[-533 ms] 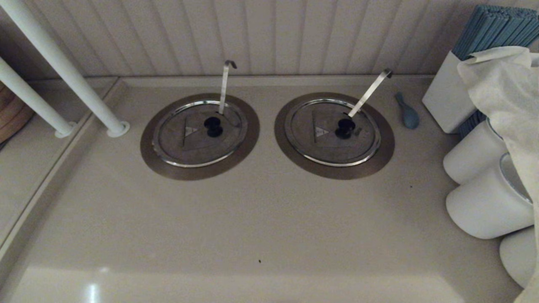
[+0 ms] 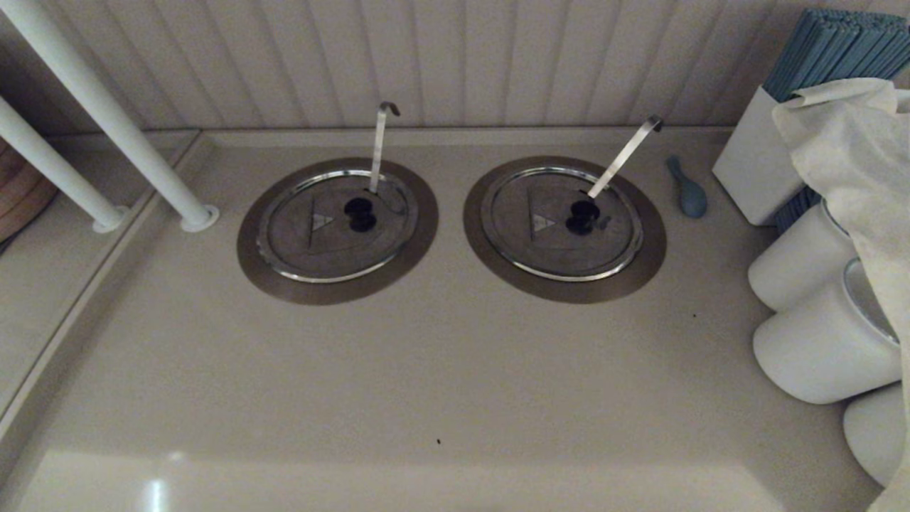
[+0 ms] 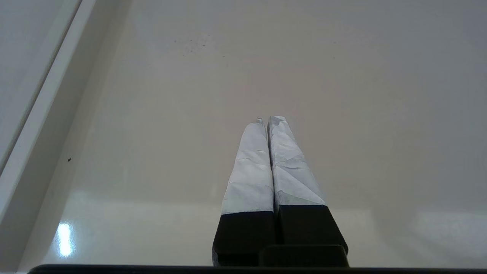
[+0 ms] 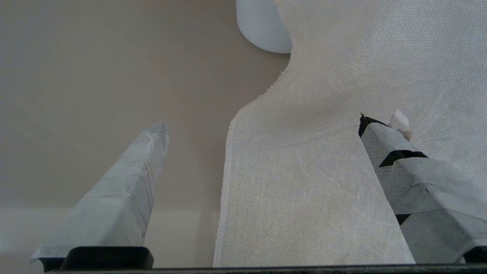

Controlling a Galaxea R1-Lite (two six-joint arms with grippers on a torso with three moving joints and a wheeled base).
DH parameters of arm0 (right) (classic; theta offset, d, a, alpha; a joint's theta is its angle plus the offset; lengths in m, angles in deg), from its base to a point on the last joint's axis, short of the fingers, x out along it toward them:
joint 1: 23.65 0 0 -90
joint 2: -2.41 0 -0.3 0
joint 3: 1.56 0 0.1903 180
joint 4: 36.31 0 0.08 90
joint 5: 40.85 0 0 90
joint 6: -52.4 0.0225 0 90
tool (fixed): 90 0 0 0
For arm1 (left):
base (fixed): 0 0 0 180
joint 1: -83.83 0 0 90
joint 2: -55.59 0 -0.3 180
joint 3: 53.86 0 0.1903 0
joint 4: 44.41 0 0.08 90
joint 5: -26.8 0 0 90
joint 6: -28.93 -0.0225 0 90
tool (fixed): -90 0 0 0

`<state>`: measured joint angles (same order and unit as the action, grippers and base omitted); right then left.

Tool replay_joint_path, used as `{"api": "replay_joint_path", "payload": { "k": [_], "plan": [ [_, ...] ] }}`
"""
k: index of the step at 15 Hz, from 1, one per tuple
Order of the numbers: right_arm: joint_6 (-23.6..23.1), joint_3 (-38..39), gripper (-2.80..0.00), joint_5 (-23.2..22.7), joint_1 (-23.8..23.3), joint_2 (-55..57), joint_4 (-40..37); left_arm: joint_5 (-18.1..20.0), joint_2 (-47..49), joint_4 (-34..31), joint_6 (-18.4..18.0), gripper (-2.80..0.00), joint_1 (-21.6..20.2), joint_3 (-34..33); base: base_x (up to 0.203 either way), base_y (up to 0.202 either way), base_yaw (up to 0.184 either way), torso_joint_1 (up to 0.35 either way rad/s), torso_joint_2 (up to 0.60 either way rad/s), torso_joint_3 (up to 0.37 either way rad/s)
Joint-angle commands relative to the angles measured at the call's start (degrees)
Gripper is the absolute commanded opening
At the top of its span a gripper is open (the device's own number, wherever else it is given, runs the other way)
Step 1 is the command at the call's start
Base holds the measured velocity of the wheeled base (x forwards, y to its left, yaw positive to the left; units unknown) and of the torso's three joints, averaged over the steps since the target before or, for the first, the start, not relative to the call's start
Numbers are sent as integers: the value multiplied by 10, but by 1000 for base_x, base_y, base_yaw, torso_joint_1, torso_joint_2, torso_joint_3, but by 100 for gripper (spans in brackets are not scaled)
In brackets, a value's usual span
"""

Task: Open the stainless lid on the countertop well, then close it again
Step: Open the lid

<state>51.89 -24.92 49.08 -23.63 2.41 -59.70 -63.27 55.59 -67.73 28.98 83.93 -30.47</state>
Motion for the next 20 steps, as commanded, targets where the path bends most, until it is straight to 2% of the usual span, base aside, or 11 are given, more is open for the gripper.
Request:
{"api": "replay_joint_path", "payload": {
  "k": [1, 7, 11, 15, 16, 17, 18, 20],
  "plan": [
    [0, 0, 0, 0, 0, 0, 0, 0, 1, 0, 0, -280, 0, 0, 0, 0, 0, 0, 0, 0],
    [0, 0, 0, 0, 0, 0, 0, 1, 1, 0, -1, -280, 0, 0, 0, 0, 0, 0, 0, 0],
    [0, 0, 0, 0, 0, 0, 0, 3, 1, -3, -18, -280, 0, 0, 0, 0, 0, 0, 0, 0],
    [0, 0, 0, 0, 1, 0, 0, 1, 1, -1, -15, -280, 0, 1, 0, 0, 0, 0, 0, 0],
    [0, 0, 0, 0, 1, 0, 0, 4, 1, 2, -28, -280, 0, 10, 0, 0, 0, 0, 0, 0],
    [0, 0, 0, 0, 0, 0, 0, 10, 1, -2, -60, -280, 0, 39, 0, 0, 0, 0, 0, 0],
    [0, 0, 0, 0, 0, 0, 0, 22, 2, -15, -99, -280, 0, 77, 0, 0, 0, 0, 0, 0],
    [0, 0, 0, 0, 0, 1, 0, 46, 26, -61, -147, -280, 0, 158, 0, 0, 0, 0, 0, 0]
  ]
}}
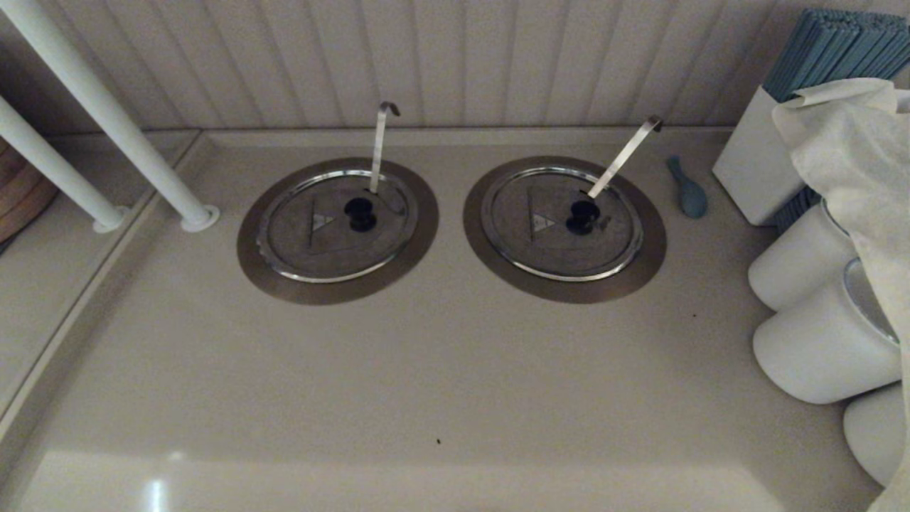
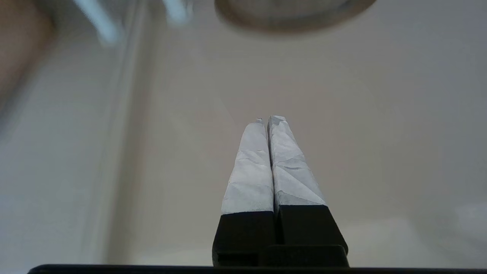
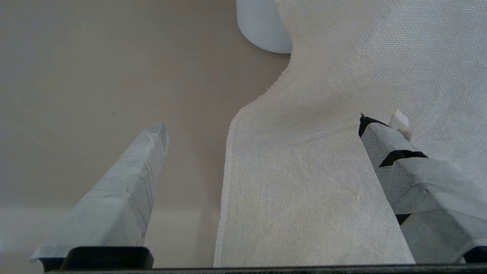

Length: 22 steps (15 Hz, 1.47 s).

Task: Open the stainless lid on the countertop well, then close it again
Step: Open the lid

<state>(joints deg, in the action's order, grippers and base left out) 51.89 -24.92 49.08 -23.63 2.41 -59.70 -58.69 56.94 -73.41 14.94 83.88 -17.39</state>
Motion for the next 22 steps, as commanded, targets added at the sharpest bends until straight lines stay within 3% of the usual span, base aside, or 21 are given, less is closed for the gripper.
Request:
{"api": "replay_joint_path", "payload": {
  "k": [1, 5, 9, 12, 15, 16, 18, 19, 21, 22],
  "plan": [
    [0, 0, 0, 0, 0, 0, 0, 7, 45, -15, -15, -280, 0, 67, 0, 0, 0, 0, 0, 0],
    [0, 0, 0, 0, 0, 0, 0, 37, 197, -28, -26, -280, 1, 213, 0, 0, 0, 0, 0, 0],
    [0, 0, 0, 0, 0, 0, 0, 53, 412, -30, -14, -280, 1, 364, 0, 0, 0, 0, 0, 0],
    [0, 0, 0, 0, 0, 0, 0, 55, 606, -24, 65, -280, 8, 423, 0, 0, 0, 0, 0, 0],
    [0, 0, 0, 0, 0, 0, 0, 46, 760, 88, 176, -280, 21, 445, 0, 0, 0, 0, 0, 0],
    [0, 0, 0, 0, 1, 0, 0, 29, 791, 154, 194, 0, 40, 436, 0, 0, 0, 0, 0, 0],
    [0, 0, 0, 0, 0, 0, 0, -24, 827, 227, 143, 0, 79, 430, 0, 0, 0, 0, 0, 0],
    [0, 0, 0, 0, 1, 0, 0, -34, 835, 239, 140, 0, 104, 430, 0, 0, 0, 0, 0, 0],
    [0, 0, 0, 0, 0, 0, 0, -58, 877, 264, 173, 0, 130, 415, 0, 0, 0, 0, 0, 0],
    [0, 0, 0, 0, 0, 0, 0, -68, 902, 318, 191, 0, 135, 408, 0, 0, 0, 0, 0, 0]
  ]
}}
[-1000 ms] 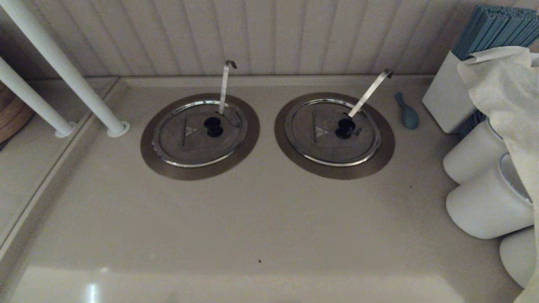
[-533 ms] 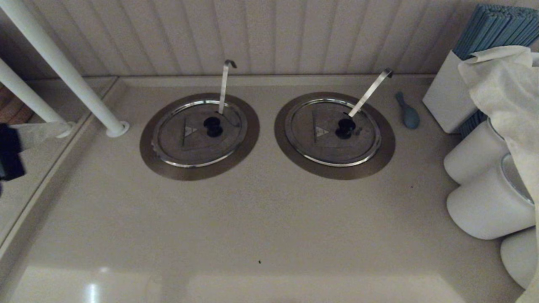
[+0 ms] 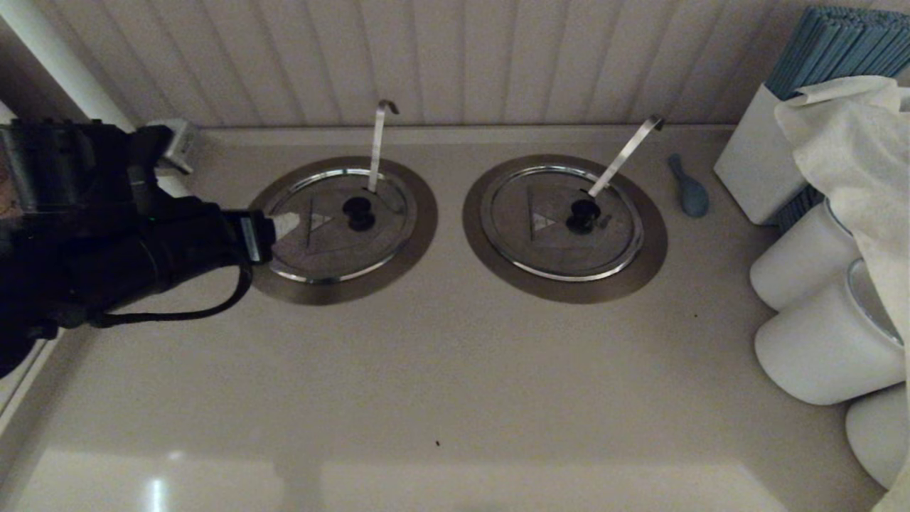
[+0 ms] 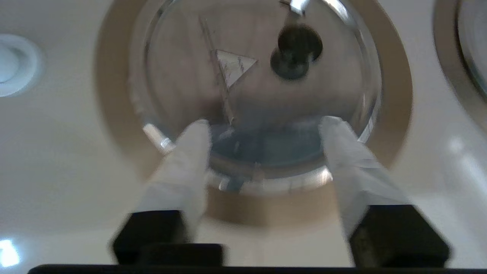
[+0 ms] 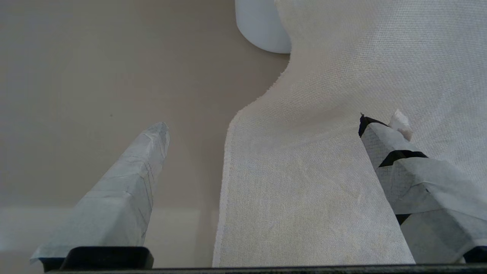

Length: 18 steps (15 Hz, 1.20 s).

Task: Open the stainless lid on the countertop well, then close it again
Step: Open the lid

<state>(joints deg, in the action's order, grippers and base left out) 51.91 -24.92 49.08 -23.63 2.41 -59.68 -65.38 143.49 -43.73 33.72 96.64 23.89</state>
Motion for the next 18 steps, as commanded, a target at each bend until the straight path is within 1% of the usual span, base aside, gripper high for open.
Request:
{"api": "replay_joint_path", "payload": {
  "k": [1, 2, 3, 4, 5, 6, 7, 9, 10, 11, 12, 14, 16, 18],
  "plan": [
    [0, 0, 0, 0, 0, 0, 0, -7, 61, 98, 13, 0, 9, -13, 0, 0, 0, 0, 0, 0],
    [0, 0, 0, 0, 0, 0, 0, -10, 75, 165, 18, 0, 10, -32, 0, 0, 0, 0, 0, 0],
    [0, 0, 0, 0, 1, 0, 0, -11, 83, 209, 21, 0, 11, -62, 0, 0, 0, 0, 0, 0],
    [0, 0, 0, 0, 0, 0, 0, -10, 92, 241, 25, 0, 11, -85, 0, 0, 0, 0, 0, 0],
    [0, 0, 0, 0, 0, 0, 0, -10, 109, 255, 26, 0, 12, -90, 0, 0, 0, 0, 0, 0],
    [0, 0, 0, 0, 0, 0, 0, -11, 134, 274, 27, 0, 14, -89, 0, 0, 0, 0, 0, 0],
    [0, 0, 0, 0, 0, 0, 0, -11, 164, 312, 26, 0, 15, -87, 0, 0, 0, 0, 0, 0],
    [0, 0, 0, 0, 0, 0, 0, -16, 229, 421, 19, 0, 16, -73, 0, 0, 0, 0, 0, 0],
    [0, 0, 0, 0, 0, 0, 0, -24, 252, 456, 15, 0, 17, -52, 0, 0, 0, 0, 0, 0],
    [0, 0, 0, 0, 0, 0, 0, -31, 258, 468, 12, 0, 21, -32, 0, 0, 0, 0, 0, 0],
    [0, 0, 0, 0, 0, 0, 0, -34, 247, 465, 10, 0, 31, -23, 0, 0, 0, 0, 0, 0],
    [0, 0, 0, 0, 1, 0, -1, -35, 217, 419, 9, 0, 42, 13, 0, 0, 0, 0, 0, 0],
    [0, 0, 0, 0, 0, 0, 0, -34, 215, 387, 8, 0, 47, 53, 0, 0, 0, 0, 0, 0],
    [0, 0, 0, 0, 1, 0, 0, -32, 218, 374, 7, 0, 48, 59, 0, 0, 0, 0, 0, 0]
  ]
}}
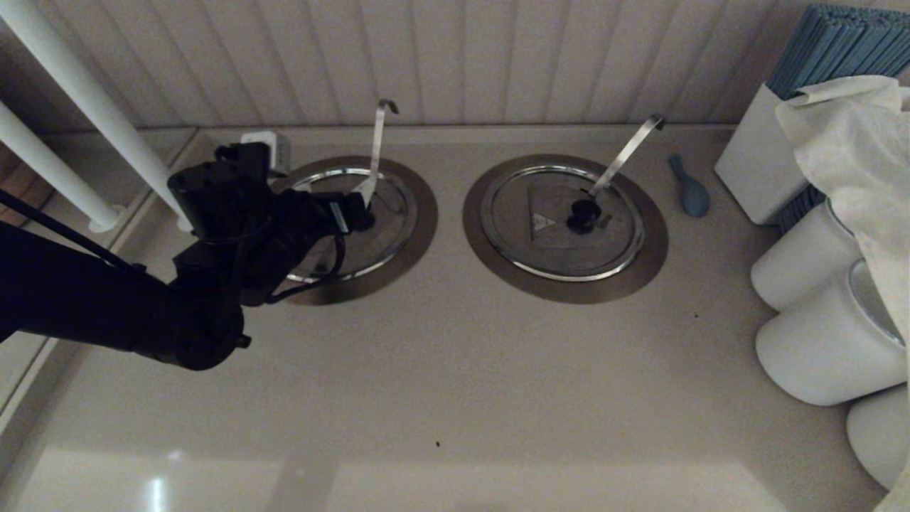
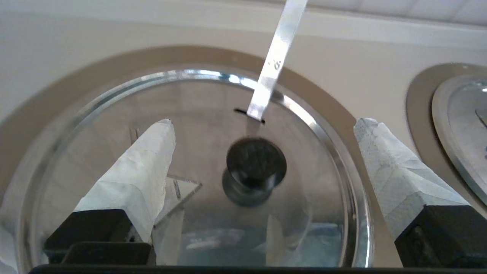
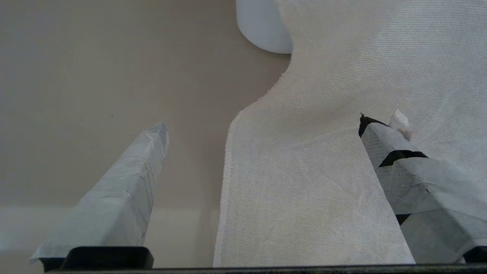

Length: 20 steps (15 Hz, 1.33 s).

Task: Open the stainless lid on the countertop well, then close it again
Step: Open the lid

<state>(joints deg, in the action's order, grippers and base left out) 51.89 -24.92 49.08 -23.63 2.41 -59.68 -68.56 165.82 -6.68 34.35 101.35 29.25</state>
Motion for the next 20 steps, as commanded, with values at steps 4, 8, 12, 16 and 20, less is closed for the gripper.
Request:
{"api": "replay_joint_path", "payload": {
  "k": [4, 8, 12, 16, 20],
  "plan": [
    [0, 0, 0, 0, 0, 0, 0, -1, 45, 18, -45, 0, 2, 19, 0, 0, 0, 0, 0, 0],
    [0, 0, 0, 0, 1, 0, 0, 0, 77, 23, -55, 0, 1, 54, 0, 0, 0, 0, 0, 0],
    [0, 0, 0, 0, 0, 0, 0, -2, 100, 19, -79, 0, 1, 61, 0, 0, 0, 0, 0, 0],
    [0, 0, 0, 0, 0, 0, 0, -4, 117, 8, -81, 0, 1, 74, 0, 0, 0, 0, 0, 0],
    [0, 0, 0, 0, 1, 0, 0, -24, 129, 10, -81, 0, -13, 98, 0, 0, 0, 0, 0, 0]
  ]
}}
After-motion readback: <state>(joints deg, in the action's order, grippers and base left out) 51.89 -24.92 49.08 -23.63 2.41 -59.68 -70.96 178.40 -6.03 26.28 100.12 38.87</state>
